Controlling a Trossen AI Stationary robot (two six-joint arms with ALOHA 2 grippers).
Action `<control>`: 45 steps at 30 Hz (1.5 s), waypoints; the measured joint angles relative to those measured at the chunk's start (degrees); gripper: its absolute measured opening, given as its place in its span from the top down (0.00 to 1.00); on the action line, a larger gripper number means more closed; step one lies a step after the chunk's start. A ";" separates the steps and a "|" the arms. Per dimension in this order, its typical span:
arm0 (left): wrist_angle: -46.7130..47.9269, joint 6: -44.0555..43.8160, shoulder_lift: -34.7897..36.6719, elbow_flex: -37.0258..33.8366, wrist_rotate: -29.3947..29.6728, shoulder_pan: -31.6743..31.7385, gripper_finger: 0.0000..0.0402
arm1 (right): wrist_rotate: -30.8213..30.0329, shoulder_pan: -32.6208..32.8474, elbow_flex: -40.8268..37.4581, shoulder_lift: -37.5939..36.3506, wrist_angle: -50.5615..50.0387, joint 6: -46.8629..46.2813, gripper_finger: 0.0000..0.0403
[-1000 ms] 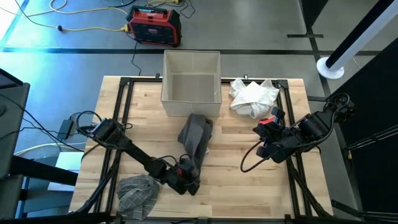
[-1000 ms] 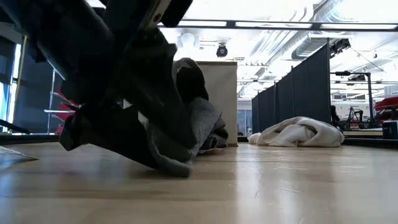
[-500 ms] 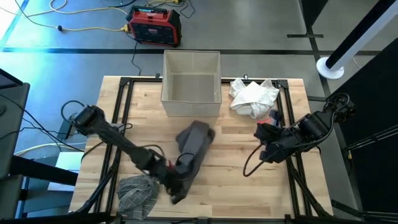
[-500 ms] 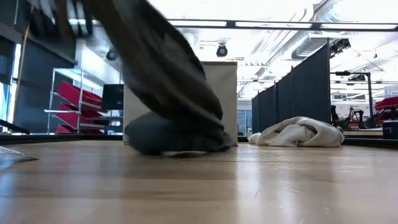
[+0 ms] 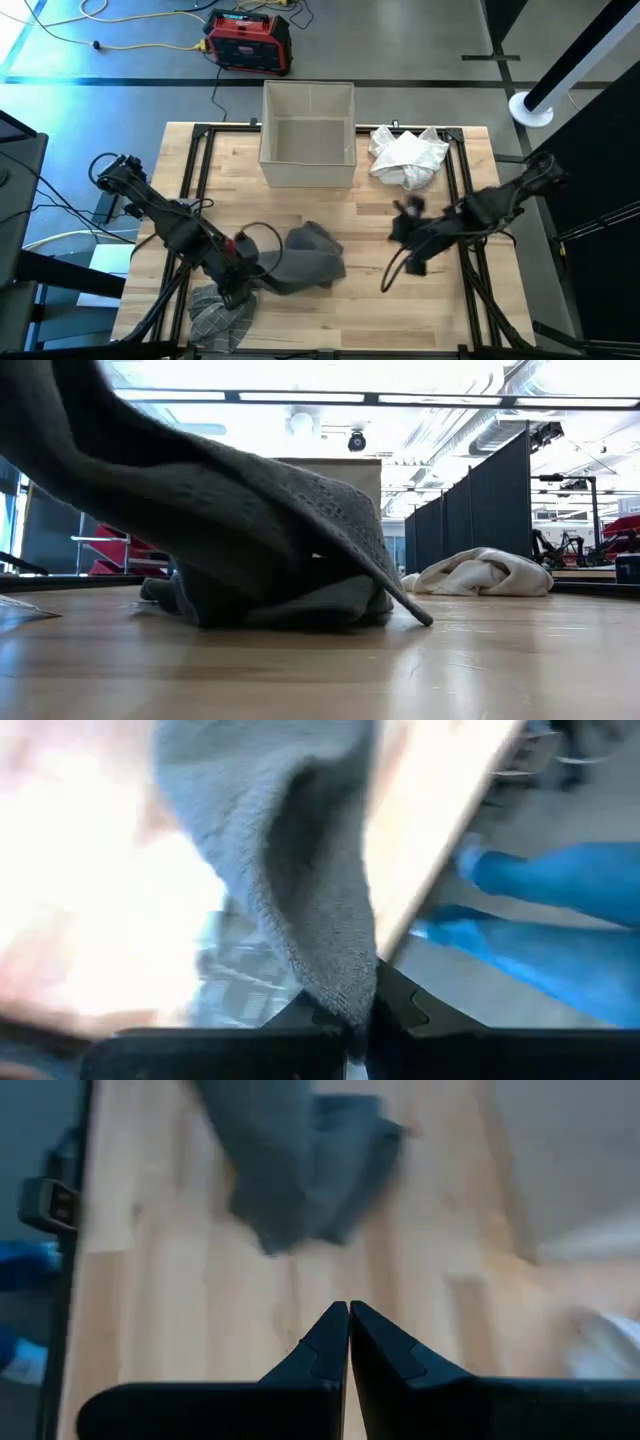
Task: Fold towel
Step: Fold the dark gray towel
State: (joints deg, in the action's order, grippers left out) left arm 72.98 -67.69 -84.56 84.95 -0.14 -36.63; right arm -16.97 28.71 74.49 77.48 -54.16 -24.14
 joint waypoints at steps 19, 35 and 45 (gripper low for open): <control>-2.68 5.41 -0.49 -15.87 -5.18 5.26 1.00 | 2.31 -1.57 -22.52 25.09 55.11 5.78 0.63; -4.12 5.47 -0.21 -15.92 -4.92 3.90 1.00 | 0.36 -3.50 -14.26 35.70 51.13 2.81 0.89; -2.92 9.30 0.67 -13.36 -0.01 3.91 1.00 | -3.85 -1.41 -11.29 21.88 31.76 -3.09 0.98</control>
State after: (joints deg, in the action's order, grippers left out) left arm 70.06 -58.39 -83.89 71.59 -0.15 -32.72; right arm -20.82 27.30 63.20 99.36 -22.41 -27.23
